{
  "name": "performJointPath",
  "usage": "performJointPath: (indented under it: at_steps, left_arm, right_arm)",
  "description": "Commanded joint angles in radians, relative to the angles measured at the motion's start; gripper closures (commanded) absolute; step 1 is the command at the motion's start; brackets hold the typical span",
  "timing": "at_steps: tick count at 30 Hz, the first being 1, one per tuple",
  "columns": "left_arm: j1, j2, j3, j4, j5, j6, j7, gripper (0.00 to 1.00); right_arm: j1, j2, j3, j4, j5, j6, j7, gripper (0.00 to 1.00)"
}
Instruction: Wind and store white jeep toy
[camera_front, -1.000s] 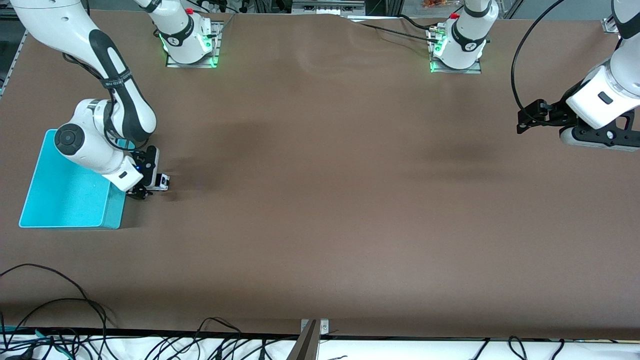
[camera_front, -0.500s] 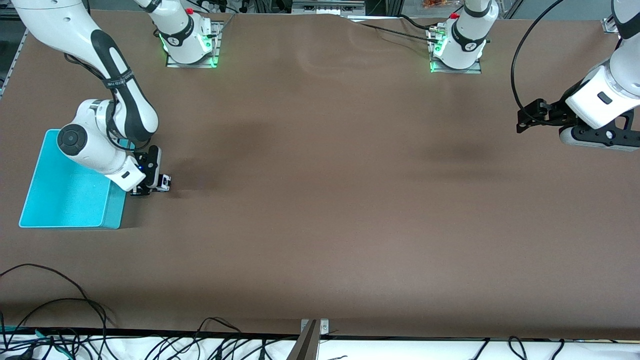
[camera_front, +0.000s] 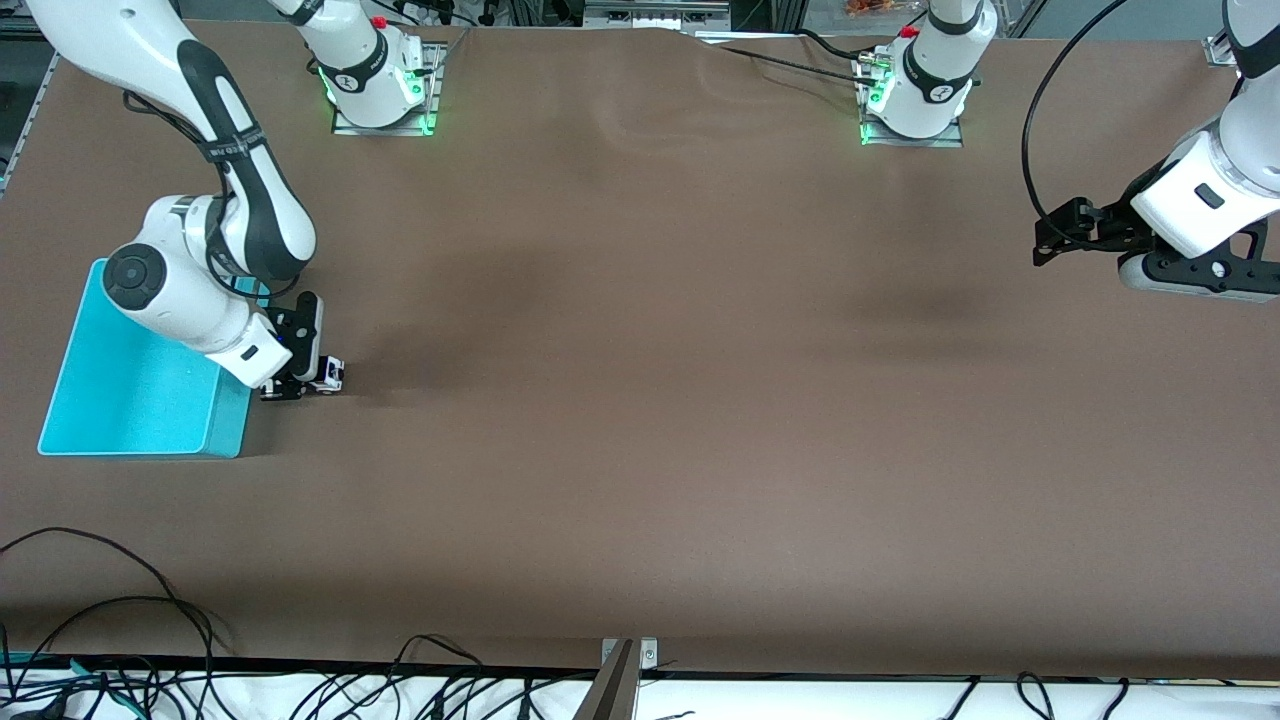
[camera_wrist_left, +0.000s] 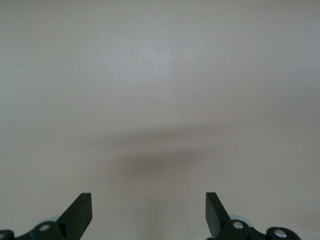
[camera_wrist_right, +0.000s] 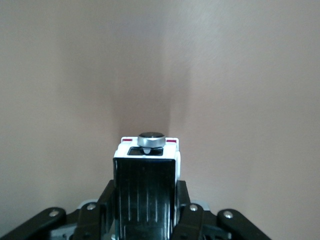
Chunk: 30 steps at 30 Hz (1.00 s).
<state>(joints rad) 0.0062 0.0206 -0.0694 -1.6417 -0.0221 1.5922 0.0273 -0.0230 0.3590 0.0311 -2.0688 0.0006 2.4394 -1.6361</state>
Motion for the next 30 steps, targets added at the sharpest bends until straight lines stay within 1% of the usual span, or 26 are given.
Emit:
performJointPath:
  at_steps: [1,5,10,12,17,19,25,30]
  left_arm:
    - [0.005,0.012,-0.004,0.029,0.005,-0.021,0.002,0.0]
    - [0.005,0.012,-0.004,0.029,0.005,-0.021,0.002,0.0]
    - [0.005,0.012,-0.004,0.028,0.005,-0.032,0.002,0.0]
    - [0.005,0.012,-0.004,0.029,0.005,-0.032,0.002,0.0]
    - [0.005,0.012,-0.004,0.028,0.005,-0.034,0.002,0.0]
    - [0.005,0.012,-0.004,0.029,0.005,-0.034,0.002,0.0]
    - [0.006,0.012,-0.004,0.028,0.005,-0.034,0.002,0.0]
    - [0.006,0.012,-0.004,0.028,0.005,-0.035,0.002,0.0]
  right_arm:
    - [-0.003,-0.023,0.006,0.123,-0.01,-0.167,0.002,0.81]
    - [-0.005,-0.023,0.004,0.208,-0.007,-0.275,0.004,0.81]
    - [-0.012,-0.032,-0.016,0.265,-0.007,-0.364,-0.002,0.8]
    - [-0.012,-0.038,-0.049,0.28,-0.008,-0.382,-0.013,0.8]
    - [-0.012,-0.071,-0.103,0.279,-0.01,-0.45,-0.03,0.8]
    - [-0.012,-0.077,-0.126,0.277,-0.01,-0.464,-0.068,0.8]
    - [-0.012,-0.078,-0.22,0.262,-0.005,-0.462,-0.201,0.8]
    - [-0.014,-0.077,-0.286,0.223,-0.004,-0.45,-0.272,0.79]
